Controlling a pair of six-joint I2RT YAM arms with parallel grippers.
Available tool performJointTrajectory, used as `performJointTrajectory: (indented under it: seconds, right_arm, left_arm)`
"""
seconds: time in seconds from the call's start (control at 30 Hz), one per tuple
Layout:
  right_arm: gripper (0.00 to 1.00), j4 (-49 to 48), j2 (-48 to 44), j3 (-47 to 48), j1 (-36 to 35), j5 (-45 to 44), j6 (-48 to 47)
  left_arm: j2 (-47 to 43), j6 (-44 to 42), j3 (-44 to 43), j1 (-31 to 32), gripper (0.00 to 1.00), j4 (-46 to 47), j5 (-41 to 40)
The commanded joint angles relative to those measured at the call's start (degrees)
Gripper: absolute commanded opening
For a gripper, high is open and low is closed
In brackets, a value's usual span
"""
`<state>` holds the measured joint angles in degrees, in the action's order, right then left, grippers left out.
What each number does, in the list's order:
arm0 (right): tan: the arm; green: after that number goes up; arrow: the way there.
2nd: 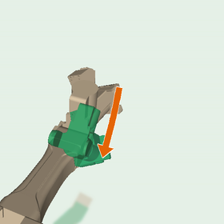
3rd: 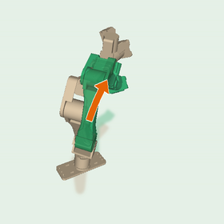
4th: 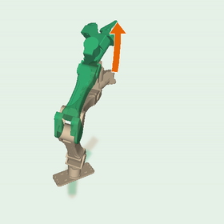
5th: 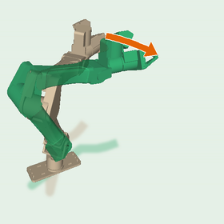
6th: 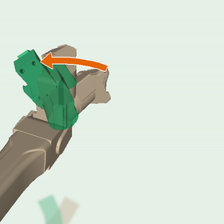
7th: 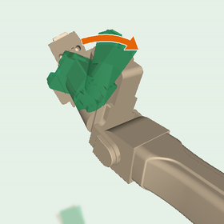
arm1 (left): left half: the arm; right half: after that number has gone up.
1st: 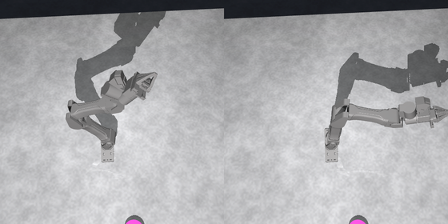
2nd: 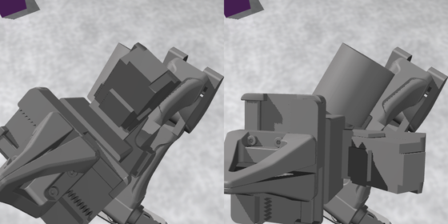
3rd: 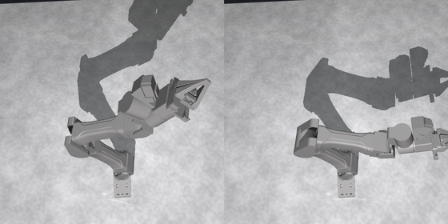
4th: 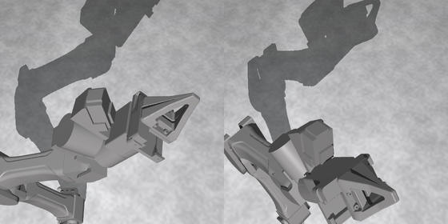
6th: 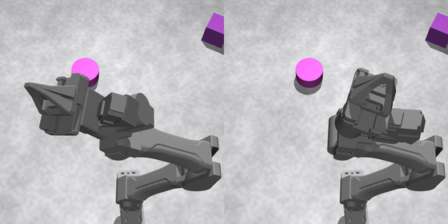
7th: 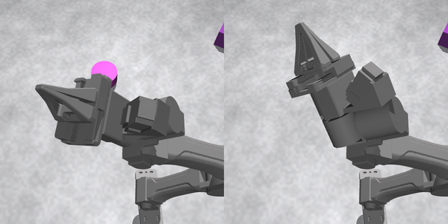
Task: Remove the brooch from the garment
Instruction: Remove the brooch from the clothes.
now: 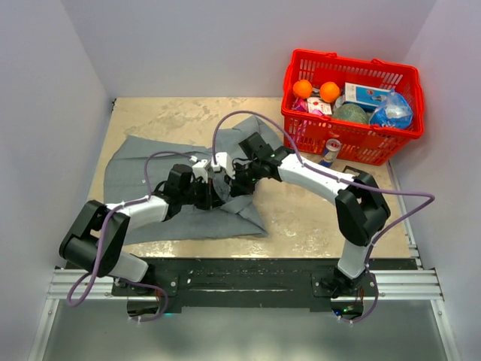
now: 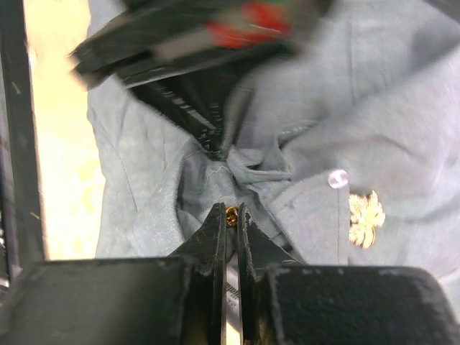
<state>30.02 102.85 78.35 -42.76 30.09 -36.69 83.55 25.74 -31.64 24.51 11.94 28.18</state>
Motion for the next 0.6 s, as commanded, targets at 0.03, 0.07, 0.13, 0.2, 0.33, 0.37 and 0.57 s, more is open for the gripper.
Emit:
performJointTrajectory:
  seconds: [0.03, 0.07, 0.13, 0.2, 0.33, 0.37, 0.57]
  right_arm:
    - [0.00, -0.8, 0.8, 7.6, 7.8, 7.4, 15.3]
    - [0.00, -0.3, 0.5, 7.6, 8.1, 7.3, 16.2]
    - [0.00, -1.1, -0.5, 6.1, 9.4, 7.4, 17.2]
    - [0.00, -2.2, -0.6, 5.3, 10.5, 6.7, 20.8]
    - [0.00, -7.5, -4.4, 1.7, 9.2, -6.2, 22.0]
    - [0.00, -11.3, -5.5, 0.2, 8.4, -9.7, 22.1]
    - [0.00, -16.9, -11.8, -7.9, 4.5, -15.3, 16.5]
  left_arm:
    - [-0.6, -3.6, -0.4, -0.3, 0.00, -4.3, -4.2]
    - [-0.7, -3.8, -0.4, -0.5, 0.00, -4.8, -4.3]
    - [-0.9, -4.1, -0.4, -0.5, 0.00, -4.9, -4.4]
    - [-1.2, -4.1, -0.3, -0.6, 0.00, -5.3, -5.2]
    - [-2.0, -3.5, -0.4, -1.6, 0.00, -5.8, -6.0]
    - [-2.8, -3.2, -0.6, -2.4, 0.00, -4.6, -5.4]
    - [-4.4, -0.3, -3.0, -5.0, 0.00, 5.5, 3.6]
